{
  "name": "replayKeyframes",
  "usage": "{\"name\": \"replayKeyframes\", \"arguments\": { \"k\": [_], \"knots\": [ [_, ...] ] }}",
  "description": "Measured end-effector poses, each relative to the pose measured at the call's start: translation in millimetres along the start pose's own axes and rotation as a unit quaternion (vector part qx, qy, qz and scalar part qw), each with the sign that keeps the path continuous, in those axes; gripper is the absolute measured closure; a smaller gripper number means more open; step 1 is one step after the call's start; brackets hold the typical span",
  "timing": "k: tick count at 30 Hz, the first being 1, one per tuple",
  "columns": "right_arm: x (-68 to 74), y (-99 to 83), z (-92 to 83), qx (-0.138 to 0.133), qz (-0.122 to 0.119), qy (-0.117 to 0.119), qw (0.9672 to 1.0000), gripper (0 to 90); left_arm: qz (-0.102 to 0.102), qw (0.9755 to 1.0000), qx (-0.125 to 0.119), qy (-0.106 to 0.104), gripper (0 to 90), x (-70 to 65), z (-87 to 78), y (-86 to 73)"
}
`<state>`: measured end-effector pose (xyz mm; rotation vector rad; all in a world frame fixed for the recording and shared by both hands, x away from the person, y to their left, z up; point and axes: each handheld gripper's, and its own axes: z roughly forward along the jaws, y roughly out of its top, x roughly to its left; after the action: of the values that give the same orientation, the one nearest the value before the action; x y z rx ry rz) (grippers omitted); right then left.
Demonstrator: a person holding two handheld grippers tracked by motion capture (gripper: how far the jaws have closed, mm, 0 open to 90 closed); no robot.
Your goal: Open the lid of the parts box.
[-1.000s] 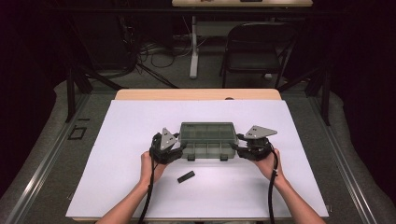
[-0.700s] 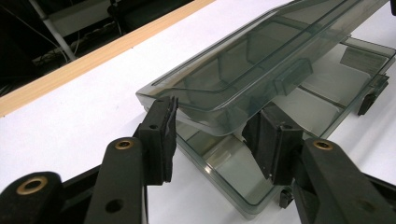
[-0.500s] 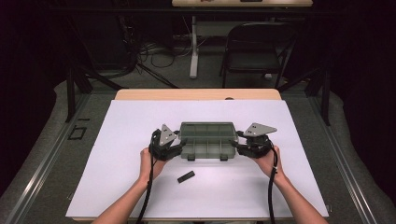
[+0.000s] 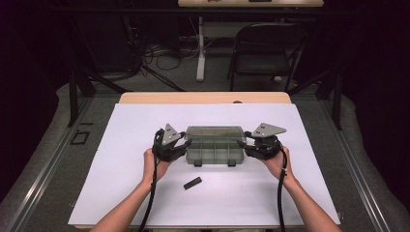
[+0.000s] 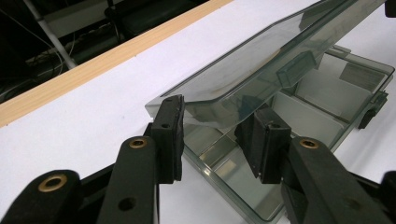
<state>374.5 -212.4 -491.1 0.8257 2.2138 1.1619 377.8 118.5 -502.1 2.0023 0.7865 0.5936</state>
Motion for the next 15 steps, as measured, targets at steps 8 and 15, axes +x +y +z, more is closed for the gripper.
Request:
{"name": "replayKeyframes", "arguments": {
  "k": [8,15],
  "knots": [
    [-3.6,7.4,1.0,0.002,-0.002,-0.004,1.0000,54.7,-0.008,0.9999,-0.001,-0.009,63.0,8.1,-0.1,7.1],
    [-8.5,14.6,3.1,0.010,0.003,-0.003,0.9999,55.3,-0.009,0.9998,0.008,-0.016,64.5,13.4,0.6,13.4]
  ]
}}
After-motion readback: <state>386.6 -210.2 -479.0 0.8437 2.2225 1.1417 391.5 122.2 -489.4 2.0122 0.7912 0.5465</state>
